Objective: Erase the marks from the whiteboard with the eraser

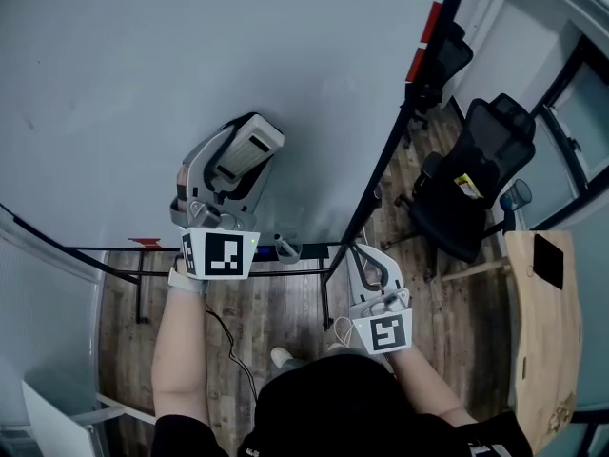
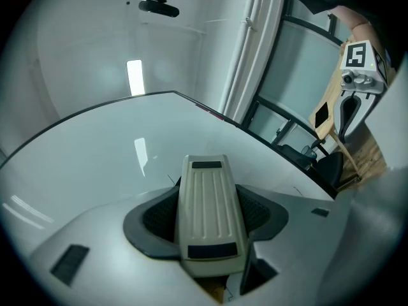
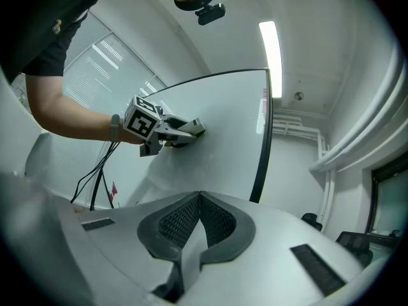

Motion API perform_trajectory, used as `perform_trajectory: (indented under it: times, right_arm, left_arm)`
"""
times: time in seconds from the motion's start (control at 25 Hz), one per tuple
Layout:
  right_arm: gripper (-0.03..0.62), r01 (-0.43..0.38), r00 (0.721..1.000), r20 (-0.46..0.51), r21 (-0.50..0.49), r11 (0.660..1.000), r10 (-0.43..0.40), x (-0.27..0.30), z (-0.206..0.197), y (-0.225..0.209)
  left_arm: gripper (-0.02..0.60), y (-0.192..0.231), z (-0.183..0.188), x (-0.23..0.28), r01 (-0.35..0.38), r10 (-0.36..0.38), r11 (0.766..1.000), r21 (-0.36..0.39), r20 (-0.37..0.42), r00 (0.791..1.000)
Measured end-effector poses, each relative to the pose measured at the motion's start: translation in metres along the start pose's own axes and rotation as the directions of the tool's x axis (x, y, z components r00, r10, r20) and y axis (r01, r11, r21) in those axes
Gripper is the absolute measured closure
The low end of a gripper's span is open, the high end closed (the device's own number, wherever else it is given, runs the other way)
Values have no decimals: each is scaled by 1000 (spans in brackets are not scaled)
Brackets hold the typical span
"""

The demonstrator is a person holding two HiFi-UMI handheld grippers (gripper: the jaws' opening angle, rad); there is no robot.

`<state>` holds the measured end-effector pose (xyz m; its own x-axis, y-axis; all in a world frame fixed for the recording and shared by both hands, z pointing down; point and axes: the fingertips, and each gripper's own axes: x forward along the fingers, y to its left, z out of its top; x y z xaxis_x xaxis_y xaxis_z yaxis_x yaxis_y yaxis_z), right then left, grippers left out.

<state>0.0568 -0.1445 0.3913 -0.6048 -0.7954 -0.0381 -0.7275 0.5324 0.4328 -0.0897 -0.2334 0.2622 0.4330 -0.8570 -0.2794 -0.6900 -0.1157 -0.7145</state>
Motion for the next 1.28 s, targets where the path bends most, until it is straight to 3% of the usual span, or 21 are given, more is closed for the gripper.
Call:
perform_trajectory:
  times: [0.16,0.36,0.6,0.8,1.0,1.28]
  right_arm:
    - [565,15,1000,-5,26,1000,-15,-15,-5,-12]
    - [565,-6,999,-31,-6,1000,6,-27,-14,-19]
    - [566,-24,1000,2,23,999,24,-20,-11,-15]
    - [565,-69,996,51,46,997,67,4,2,4]
    - [565,-130,989,74,42,991,127,33,13,35]
    - [565,-203,976,93,41,978,198,73,24,80]
  left_arm:
    - [316,-18,-3,2,3,-5,999,-32,-37,999]
    - [314,-21,-11,0,-18,18,1000,1,-77,997]
    - [314,12,-33,-19,-95,92,995,-22,-115,989]
    - [314,58,-45,-41,-156,158,987,26,-125,980]
    - [314,102,-79,-77,-244,235,967,-71,-120,965]
    - [314,133,-147,-127,-260,229,957,-131,-212,950]
